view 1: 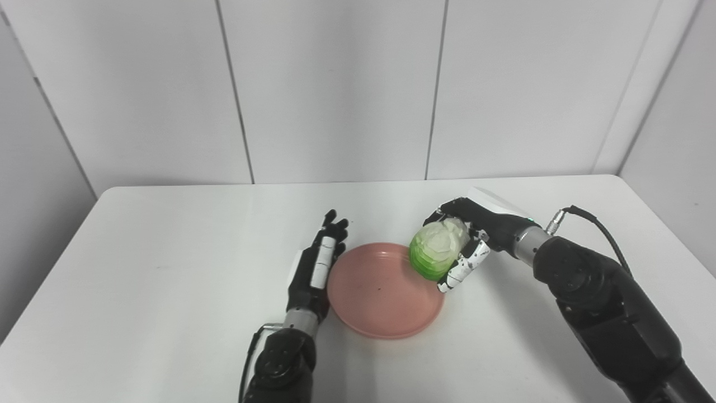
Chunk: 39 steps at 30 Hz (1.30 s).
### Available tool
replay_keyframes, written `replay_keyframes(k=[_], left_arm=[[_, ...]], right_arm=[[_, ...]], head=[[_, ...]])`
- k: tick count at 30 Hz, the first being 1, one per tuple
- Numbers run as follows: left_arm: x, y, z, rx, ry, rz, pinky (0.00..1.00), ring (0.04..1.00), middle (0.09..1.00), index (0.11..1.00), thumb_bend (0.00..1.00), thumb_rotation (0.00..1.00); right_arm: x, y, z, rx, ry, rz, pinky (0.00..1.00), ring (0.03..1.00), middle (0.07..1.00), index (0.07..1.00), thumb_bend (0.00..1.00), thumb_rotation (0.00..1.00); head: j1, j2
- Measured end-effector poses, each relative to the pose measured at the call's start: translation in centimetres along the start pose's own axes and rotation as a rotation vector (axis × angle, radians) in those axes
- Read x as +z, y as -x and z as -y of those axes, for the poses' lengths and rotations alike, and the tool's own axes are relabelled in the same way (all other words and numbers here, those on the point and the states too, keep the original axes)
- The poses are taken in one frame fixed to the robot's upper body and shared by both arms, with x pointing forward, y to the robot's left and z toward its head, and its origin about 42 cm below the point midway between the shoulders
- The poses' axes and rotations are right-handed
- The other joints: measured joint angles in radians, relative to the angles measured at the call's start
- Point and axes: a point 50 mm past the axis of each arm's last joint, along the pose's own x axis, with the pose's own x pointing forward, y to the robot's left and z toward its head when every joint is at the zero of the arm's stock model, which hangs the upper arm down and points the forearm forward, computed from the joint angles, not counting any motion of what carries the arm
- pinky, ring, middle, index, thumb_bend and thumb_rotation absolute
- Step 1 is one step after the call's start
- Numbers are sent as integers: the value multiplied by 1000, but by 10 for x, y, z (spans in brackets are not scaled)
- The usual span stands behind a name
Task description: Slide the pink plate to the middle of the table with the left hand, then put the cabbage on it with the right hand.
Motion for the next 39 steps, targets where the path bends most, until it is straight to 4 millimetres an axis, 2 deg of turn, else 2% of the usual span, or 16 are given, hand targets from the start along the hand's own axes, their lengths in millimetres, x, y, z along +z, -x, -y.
replay_keyframes(k=[6, 10, 14, 17, 19, 26, 29, 36, 39], left_arm=[[-2, -2, 2, 3, -8, -2, 949, 965, 941, 975, 968, 911], [-3, -2, 2, 6, -12, -3, 924, 963, 947, 971, 973, 910], [-3, -2, 2, 12, -18, -3, 912, 958, 954, 966, 989, 910], [-3, -3, 2, 15, -19, -4, 921, 951, 958, 968, 985, 908], [-3, -4, 3, 15, -21, -3, 910, 946, 957, 966, 968, 907], [-1, -4, 2, 17, -24, 5, 927, 953, 968, 963, 977, 900], [0, -3, 0, 20, -24, 12, 932, 953, 983, 959, 989, 892], [0, 0, -2, 20, -25, 12, 921, 955, 984, 952, 990, 883], [2, 3, -3, 22, -26, 17, 921, 952, 979, 953, 964, 879]], right_arm=[[19, -7, -14, 21, 0, 44, 253, 348, 452, 527, 526, 4], [25, -11, -19, 34, 0, 58, 226, 303, 431, 532, 524, 5], [30, -16, -27, 51, 1, 73, 245, 331, 439, 527, 526, 6], [35, -19, -34, 60, 20, 89, 264, 352, 439, 528, 525, 7], [38, -21, -39, 62, 43, 97, 287, 374, 443, 522, 527, 7], [35, -28, -51, 70, 104, 84, 359, 449, 482, 496, 530, 6], [32, -32, -54, 73, 101, 76, 419, 499, 498, 483, 530, 6], [30, -38, -60, 59, 137, 91, 429, 503, 497, 484, 529, 7], [29, -41, -62, 28, 169, 85, 424, 498, 493, 488, 529, 8]], head=[[8, -8], [6, -15], [6, -24], [5, -15], [9, -34], [15, -37], [14, -38], [15, -48], [17, -40]])
